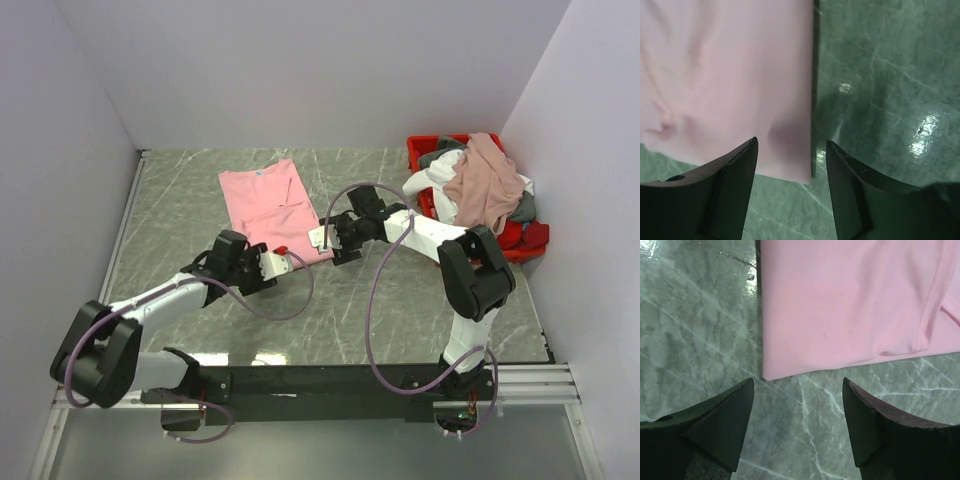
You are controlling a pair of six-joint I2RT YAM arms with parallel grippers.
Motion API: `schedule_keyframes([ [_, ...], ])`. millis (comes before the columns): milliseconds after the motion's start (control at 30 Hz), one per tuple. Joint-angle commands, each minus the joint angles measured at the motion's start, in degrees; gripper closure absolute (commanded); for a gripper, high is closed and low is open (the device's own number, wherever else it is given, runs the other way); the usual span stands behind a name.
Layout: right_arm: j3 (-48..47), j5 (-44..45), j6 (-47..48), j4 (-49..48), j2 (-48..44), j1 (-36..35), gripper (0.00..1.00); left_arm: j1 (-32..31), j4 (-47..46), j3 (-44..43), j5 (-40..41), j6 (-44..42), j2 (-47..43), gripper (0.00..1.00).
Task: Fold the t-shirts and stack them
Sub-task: Fold the tshirt
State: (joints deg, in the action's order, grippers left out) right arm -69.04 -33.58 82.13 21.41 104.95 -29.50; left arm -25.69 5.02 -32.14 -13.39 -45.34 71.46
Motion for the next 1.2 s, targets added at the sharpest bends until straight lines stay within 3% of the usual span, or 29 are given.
schedule_keyframes([
  [0, 0.6, -1.7, 1.4, -2.3, -1.3, -0.5, 0.22, -0.5, -1.8, -2.1, 0.5, -3.5, 3.3, 0.39],
  [400, -1.0, 1.1, 3.4, -1.0, 1.7, -3.0, 0.23, -0.5, -6.3, 1.6, 8.0, -3.7, 5.5, 0.45],
  [800, -2.4, 7.0, 0.7, -3.7, 6.7, -5.7, 0.29, -0.5, -9.2, 3.4, 9.2, -3.6, 5.6, 0.78],
  [900, -3.4, 7.7, -1.6, -5.1, 8.0, -5.8, 0.37, -0.6, -10.1, 4.4, 9.1, -3.7, 3.9, 0.86],
  [1000, -5.1, 7.8, -2.6, -3.6, 9.5, -5.7, 0.67, -0.5, -10.0, 5.2, 8.6, -4.1, 2.4, 0.92],
  [1033, -4.6, 7.7, -2.4, -4.4, 9.2, -5.7, 0.85, -0.4, -9.8, 5.3, 8.0, -4.2, 2.0, 0.93],
  [1133, -2.2, 6.4, -1.9, -5.6, 7.4, -5.7, 1.0, -0.4, -7.8, 5.3, 6.5, -5.2, 0.8, 0.99],
  [1167, -1.5, 6.2, -1.8, -5.8, 6.9, -5.4, 1.0, -0.4, -7.5, 5.2, 6.2, -5.4, 0.5, 1.0],
])
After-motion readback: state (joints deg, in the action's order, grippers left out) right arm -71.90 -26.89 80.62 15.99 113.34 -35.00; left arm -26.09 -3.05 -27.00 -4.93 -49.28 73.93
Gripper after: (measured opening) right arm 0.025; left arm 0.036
